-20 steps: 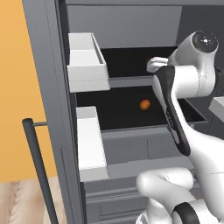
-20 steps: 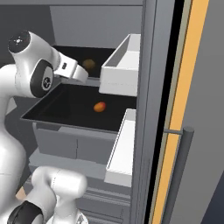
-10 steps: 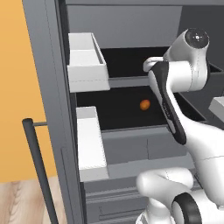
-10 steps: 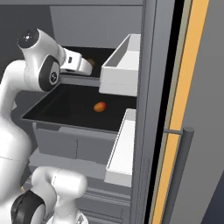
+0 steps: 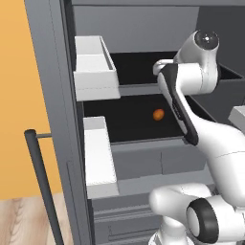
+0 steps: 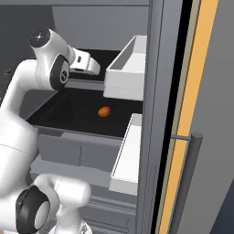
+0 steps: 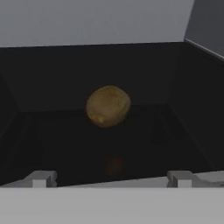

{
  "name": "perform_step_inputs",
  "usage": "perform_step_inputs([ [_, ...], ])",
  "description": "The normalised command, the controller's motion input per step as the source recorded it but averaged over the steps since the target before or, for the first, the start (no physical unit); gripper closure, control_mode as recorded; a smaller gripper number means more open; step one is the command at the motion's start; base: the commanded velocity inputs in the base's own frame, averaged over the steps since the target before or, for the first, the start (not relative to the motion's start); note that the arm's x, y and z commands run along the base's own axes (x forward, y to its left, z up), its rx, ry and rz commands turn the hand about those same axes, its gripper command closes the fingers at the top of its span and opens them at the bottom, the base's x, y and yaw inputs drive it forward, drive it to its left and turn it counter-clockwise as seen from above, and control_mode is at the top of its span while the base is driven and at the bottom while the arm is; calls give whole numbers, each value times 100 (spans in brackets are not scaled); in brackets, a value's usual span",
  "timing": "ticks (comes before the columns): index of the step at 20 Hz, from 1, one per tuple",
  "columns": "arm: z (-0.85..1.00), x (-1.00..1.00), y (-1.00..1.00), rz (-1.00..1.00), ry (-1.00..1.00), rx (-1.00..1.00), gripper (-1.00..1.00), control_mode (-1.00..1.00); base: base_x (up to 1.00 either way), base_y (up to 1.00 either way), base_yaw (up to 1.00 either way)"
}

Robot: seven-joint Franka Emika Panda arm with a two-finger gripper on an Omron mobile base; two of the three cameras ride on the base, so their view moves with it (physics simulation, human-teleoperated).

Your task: Retrieve the kiwi and mango from the fridge and place them into the bowl on the dining table.

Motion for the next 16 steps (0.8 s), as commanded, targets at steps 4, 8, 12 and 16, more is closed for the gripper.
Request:
perform_step_inputs([
  [4, 0, 51, 0, -1, 0, 0, -100, -100, 0, 0, 0],
  [8, 0, 46, 0, -1, 0, 0, -100, -100, 0, 0, 0],
  [12, -9, 51, 0, 0, 2, 0, -100, -100, 0, 0, 0],
  [16, -17, 50, -1, 0, 4, 0, -100, -100, 0, 0, 0],
])
